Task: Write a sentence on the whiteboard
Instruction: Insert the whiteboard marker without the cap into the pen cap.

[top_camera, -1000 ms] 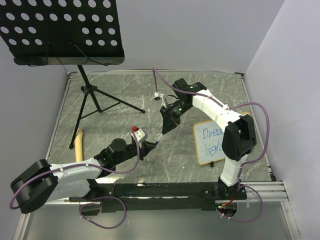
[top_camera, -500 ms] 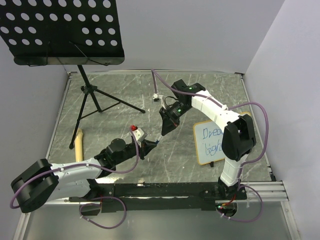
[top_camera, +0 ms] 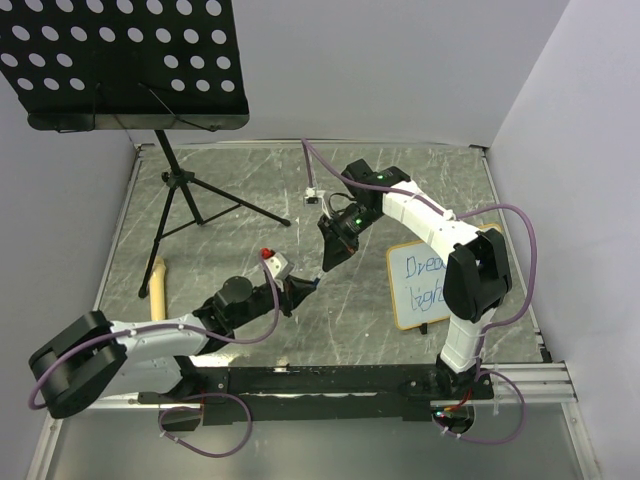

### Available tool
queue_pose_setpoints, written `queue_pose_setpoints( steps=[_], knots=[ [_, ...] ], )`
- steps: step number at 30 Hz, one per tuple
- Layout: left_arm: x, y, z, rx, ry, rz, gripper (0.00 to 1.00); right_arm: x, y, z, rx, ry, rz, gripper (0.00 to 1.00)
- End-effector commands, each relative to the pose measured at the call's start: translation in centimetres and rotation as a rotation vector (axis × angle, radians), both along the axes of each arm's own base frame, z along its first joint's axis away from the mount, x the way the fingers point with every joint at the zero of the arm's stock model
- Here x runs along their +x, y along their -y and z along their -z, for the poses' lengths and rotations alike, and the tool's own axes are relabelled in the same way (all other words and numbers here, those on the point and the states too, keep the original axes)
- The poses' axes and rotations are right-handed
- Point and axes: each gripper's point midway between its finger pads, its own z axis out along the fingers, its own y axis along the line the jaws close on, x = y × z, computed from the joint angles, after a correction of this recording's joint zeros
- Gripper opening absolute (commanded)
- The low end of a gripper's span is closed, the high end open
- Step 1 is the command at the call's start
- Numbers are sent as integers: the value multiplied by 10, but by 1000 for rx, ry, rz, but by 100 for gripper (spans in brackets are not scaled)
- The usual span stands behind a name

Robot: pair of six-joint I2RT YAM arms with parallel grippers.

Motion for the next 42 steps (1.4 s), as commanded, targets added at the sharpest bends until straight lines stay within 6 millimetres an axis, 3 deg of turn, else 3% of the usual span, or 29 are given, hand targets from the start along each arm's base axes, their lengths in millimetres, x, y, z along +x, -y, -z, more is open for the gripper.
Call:
queue_pose_setpoints(
  steps=[1, 5, 11, 17, 28, 32, 33, 35, 36, 37, 38, 39, 41, 42],
  knots=[
    [18, 15, -56, -153, 104, -28, 1, -16, -9, 0, 26, -40, -44, 0],
    [29, 15, -67, -172, 127, -63, 1, -16, -7, 4, 12, -28, -37, 0],
    [46, -1, -100, -256, 177, -133, 1, -19, -8, 12, -3, -48, -36, 0],
    [51, 5, -127, -305, 197, -81, 1, -21, -15, 14, 5, -72, -49, 0],
    [54, 12, -138, -332, 223, -56, 1, -19, -17, 19, -2, -72, -49, 0],
    [52, 2, -128, -290, 204, -79, 1, -16, -15, 18, -10, -57, -43, 0],
    [51, 0, -125, -278, 201, -83, 3, -14, -15, 17, -9, -51, -42, 0],
    [48, -10, -121, -265, 193, -104, 17, -12, -14, 16, -6, -49, -34, 0],
    [45, -13, -105, -224, 152, -108, 24, -10, -14, 13, 1, -43, -34, 0],
    [43, -19, -106, -224, 150, -122, 36, -9, -13, 13, -1, -43, -28, 0],
    [43, -23, -99, -206, 127, -136, 41, -8, -12, 11, 0, -36, -27, 0],
    [40, -27, -81, -158, 79, -141, 46, -6, -11, 11, 2, -32, -24, 0],
    [34, -37, -72, -139, 46, -162, 59, -5, -10, 8, 5, -24, -23, 0],
    [27, -43, -58, -103, 10, -163, 67, -5, -10, 6, 9, -20, -23, 0]
  ],
)
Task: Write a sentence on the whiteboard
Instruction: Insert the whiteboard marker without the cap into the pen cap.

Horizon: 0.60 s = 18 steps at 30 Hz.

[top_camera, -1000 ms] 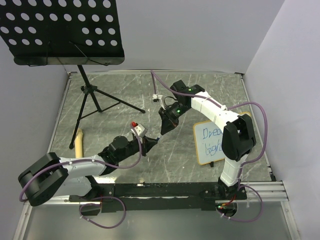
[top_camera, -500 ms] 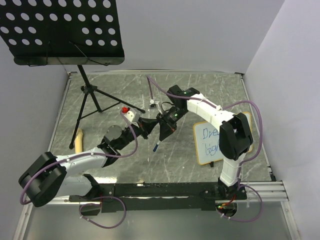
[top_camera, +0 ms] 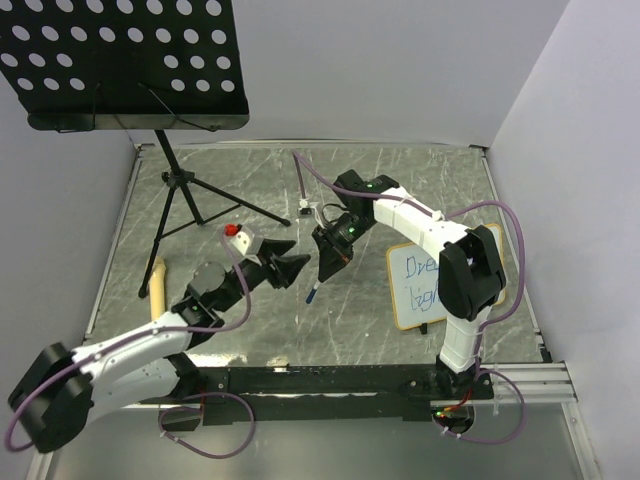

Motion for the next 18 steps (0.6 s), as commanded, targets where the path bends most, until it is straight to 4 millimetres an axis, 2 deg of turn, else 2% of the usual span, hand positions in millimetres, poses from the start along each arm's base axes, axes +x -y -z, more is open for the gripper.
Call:
queue_pose_setpoints(
  steps=[1, 3, 4, 7, 9, 14, 18],
  knots=[
    [-13, -22, 50, 114, -146, -34, 73, 9, -3, -17, 41, 50, -4, 0],
    [-22, -29, 64, 130, -202, -35, 92, 10, -3, -20, 46, 58, -3, 0],
    [-25, -28, 65, 115, -203, -25, 98, 10, -2, -21, 47, 57, 0, 0],
    [-36, -18, 71, 87, -256, 45, 99, 11, -1, -22, 48, 62, 1, 0],
    [-32, -10, 71, 123, -287, 62, 99, 11, -1, -24, 51, 67, 3, 0],
    [-30, 2, 86, 209, -336, 110, 99, 11, -1, -25, 57, 60, 6, 0],
    [-33, 10, 87, 229, -340, 141, 98, 12, -1, -27, 62, 56, 11, 0]
  ],
)
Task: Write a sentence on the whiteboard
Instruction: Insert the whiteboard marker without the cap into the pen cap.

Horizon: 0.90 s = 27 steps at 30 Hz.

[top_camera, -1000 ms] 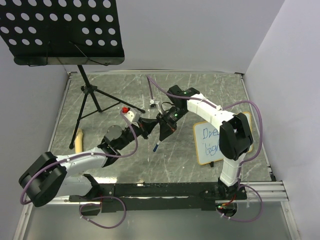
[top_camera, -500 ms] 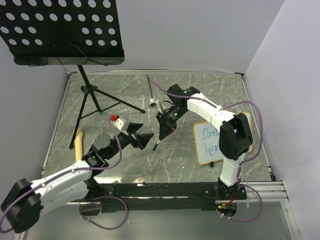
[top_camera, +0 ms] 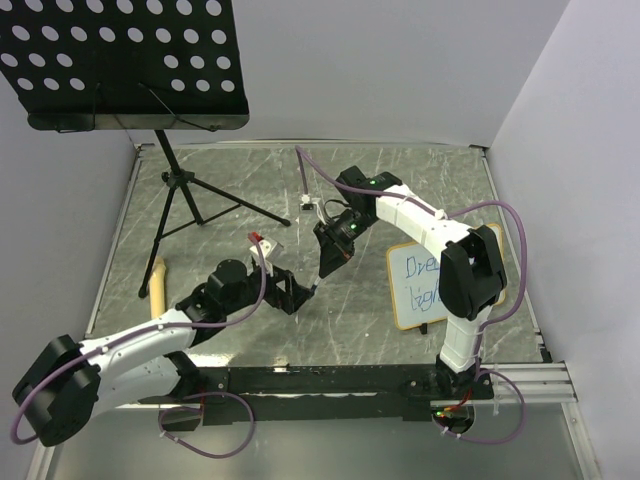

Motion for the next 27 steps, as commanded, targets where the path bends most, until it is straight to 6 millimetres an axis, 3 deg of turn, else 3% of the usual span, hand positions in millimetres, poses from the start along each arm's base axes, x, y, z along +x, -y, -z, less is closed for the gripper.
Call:
queue_pose_setpoints(
  steps=[1, 7, 13, 17, 21, 25, 27],
  knots=[
    [-5, 14, -19, -23, 30, 64, 98, 6, -2, -22, 56, 45, -1, 0],
    [-6, 24, -10, 34, 52, 7, 92, 6, -4, -22, 66, 12, 20, 0],
    [6, 33, 4, 173, 52, -77, 69, 10, -4, -17, 42, 9, 53, 0],
    [13, 36, 4, 232, 77, -135, 59, 11, -3, -15, 31, 13, 64, 0],
    [15, 39, 10, 292, 66, -140, 44, 13, -3, -14, 23, 14, 71, 0],
    [9, 44, 11, 293, 51, -106, 11, 13, -4, -12, 18, 7, 77, 0],
    [8, 45, 9, 283, 53, -97, 3, 13, -5, -12, 22, -4, 77, 0]
  ],
)
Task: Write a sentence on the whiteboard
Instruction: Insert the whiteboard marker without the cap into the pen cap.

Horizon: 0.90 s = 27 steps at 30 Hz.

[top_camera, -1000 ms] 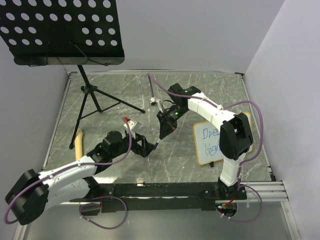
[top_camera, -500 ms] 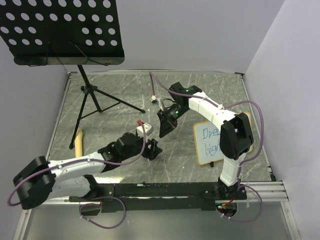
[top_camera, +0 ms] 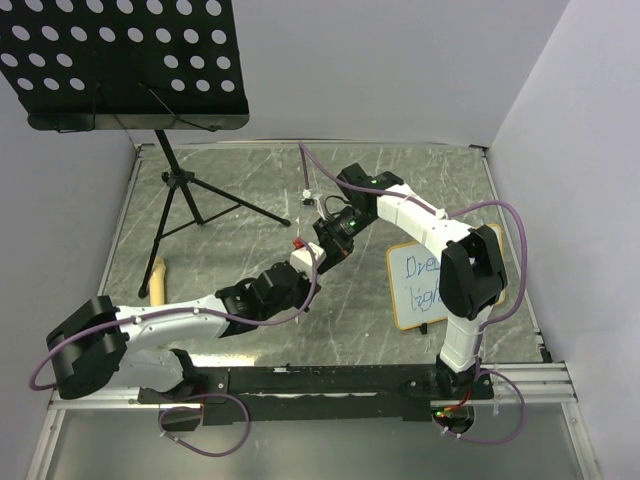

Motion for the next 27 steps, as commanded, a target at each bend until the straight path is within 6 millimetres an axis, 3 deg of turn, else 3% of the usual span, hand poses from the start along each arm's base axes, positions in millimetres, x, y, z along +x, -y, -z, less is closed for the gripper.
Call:
queue_pose_setpoints(
  steps=[1, 14, 22, 23, 26, 27],
  knots=[
    [3, 6, -14, -23, 21, -3, 2, 0, -1, -9, 23, 4, 10, 0],
    [54, 14, -80, -56, 223, -68, 1, -35, -19, 11, -25, -44, -82, 0],
    [55, 12, -94, -168, 219, -31, 2, -31, -21, 16, -39, -42, -82, 0],
    [54, 9, -91, -171, 212, -32, 4, -29, -21, 16, -40, -39, -81, 0],
    [47, 5, -83, -184, 189, -23, 24, -21, -19, 10, -30, -29, -67, 0],
    [46, 3, -81, -188, 183, -23, 36, -19, -18, 9, -27, -28, -63, 0]
  ],
)
